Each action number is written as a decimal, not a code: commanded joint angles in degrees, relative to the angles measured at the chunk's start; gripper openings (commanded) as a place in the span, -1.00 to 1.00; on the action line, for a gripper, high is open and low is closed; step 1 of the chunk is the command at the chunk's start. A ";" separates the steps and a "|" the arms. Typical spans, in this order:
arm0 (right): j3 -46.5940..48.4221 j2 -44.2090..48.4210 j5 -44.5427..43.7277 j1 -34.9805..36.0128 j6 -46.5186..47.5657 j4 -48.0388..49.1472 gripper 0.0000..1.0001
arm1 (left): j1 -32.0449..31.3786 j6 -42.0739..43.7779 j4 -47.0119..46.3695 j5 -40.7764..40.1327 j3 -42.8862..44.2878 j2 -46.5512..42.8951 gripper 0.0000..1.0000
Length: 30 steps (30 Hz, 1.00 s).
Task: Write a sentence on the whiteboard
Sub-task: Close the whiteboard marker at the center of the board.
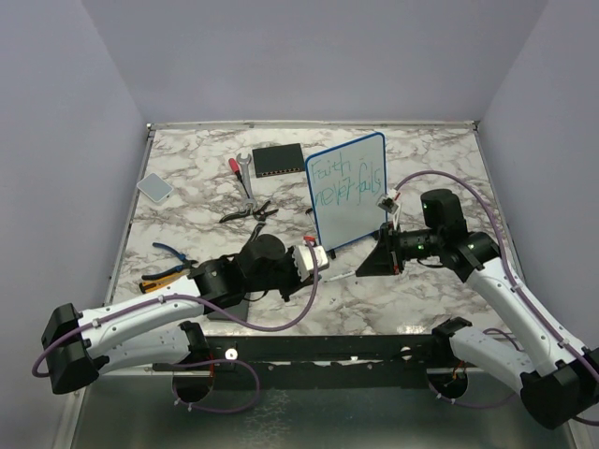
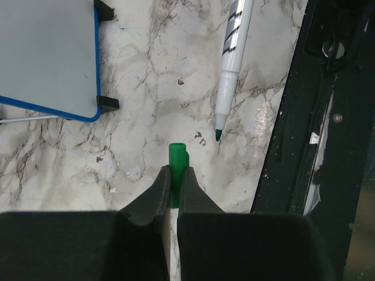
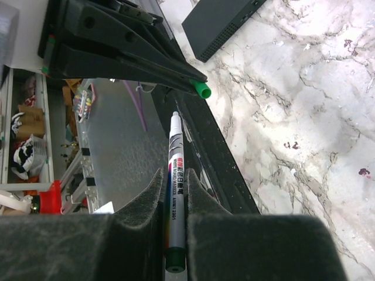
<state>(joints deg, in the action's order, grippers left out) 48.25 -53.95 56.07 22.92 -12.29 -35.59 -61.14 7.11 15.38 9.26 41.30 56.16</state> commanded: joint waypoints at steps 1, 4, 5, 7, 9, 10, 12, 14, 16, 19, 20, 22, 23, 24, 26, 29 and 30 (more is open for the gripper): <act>-0.80 -0.48 0.85 0.19 0.90 -1.32 -0.99 | -0.03 -0.51 -2.76 3.53 -1.24 -1.88 -1.00; -0.80 -0.55 0.56 0.22 0.81 -1.41 -0.99 | -0.03 -0.68 -3.11 4.51 -1.32 -2.02 -1.00; -0.86 -0.43 0.55 0.16 0.71 -1.26 -0.99 | -0.03 -0.76 -3.27 4.87 -1.33 -2.02 -1.00; -0.89 -0.58 0.46 0.22 0.65 -1.15 -0.99 | -0.02 -0.87 -3.54 5.32 -1.32 -2.10 -1.00; -0.91 -0.63 0.16 0.14 0.69 -1.17 -0.99 | -0.03 -0.92 -3.61 5.68 -1.43 -2.39 -1.00; -0.85 -0.70 0.01 0.18 0.63 -1.16 -0.99 | -0.03 -0.96 -3.64 5.88 -1.46 -2.57 -1.00; -0.86 -0.74 -0.28 0.19 0.66 -1.21 -0.99 | -0.03 -1.06 -3.83 6.28 -1.58 -2.99 -1.00; -0.79 -0.84 -0.80 0.21 0.76 -1.42 -0.99 | -0.03 -1.22 -3.98 6.22 -1.70 -3.34 -1.00; -0.64 -0.69 -1.38 0.21 0.92 -1.66 -0.99 | -0.03 -1.06 -4.04 6.27 -1.83 -3.66 -1.00; -0.61 -0.57 -1.77 0.20 0.78 -1.63 -0.99 | -0.02 -1.17 -4.04 6.77 -1.91 -3.69 -1.00; -0.54 -0.53 -1.88 0.18 0.70 -1.59 -0.99 | -0.03 -1.16 -4.04 6.96 -1.89 -3.69 -1.00; -0.58 -0.44 -2.05 0.19 0.46 -1.31 -0.99 | -0.03 -1.18 -4.04 7.09 -1.82 -3.78 -1.00; -0.53 -0.38 -2.36 0.20 0.41 -1.24 -0.99 | -0.03 -1.11 -4.04 7.21 -1.87 -3.90 -1.00; -0.45 -0.30 -2.70 0.19 0.31 -1.23 -0.99 | -0.03 -1.13 -4.04 7.23 -1.92 -3.99 -1.00; -0.20 0.02 -3.44 0.18 0.19 -1.15 -0.99 | -0.03 -1.13 -4.04 7.38 -1.93 -4.12 -1.00; 0.00 0.80 -4.26 0.19 -0.27 -0.65 -0.99 | 0.01 -1.15 -4.04 7.45 -2.01 -4.28 -1.00; 0.08 0.94 -4.44 0.17 -0.27 -0.62 -0.99 | -0.02 -1.19 -4.04 7.44 -2.00 -4.37 -1.00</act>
<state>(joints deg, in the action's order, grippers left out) 48.03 -54.26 53.82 22.92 -12.01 -36.14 -61.14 6.42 12.51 14.79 39.88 53.06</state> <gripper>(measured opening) 0.103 0.025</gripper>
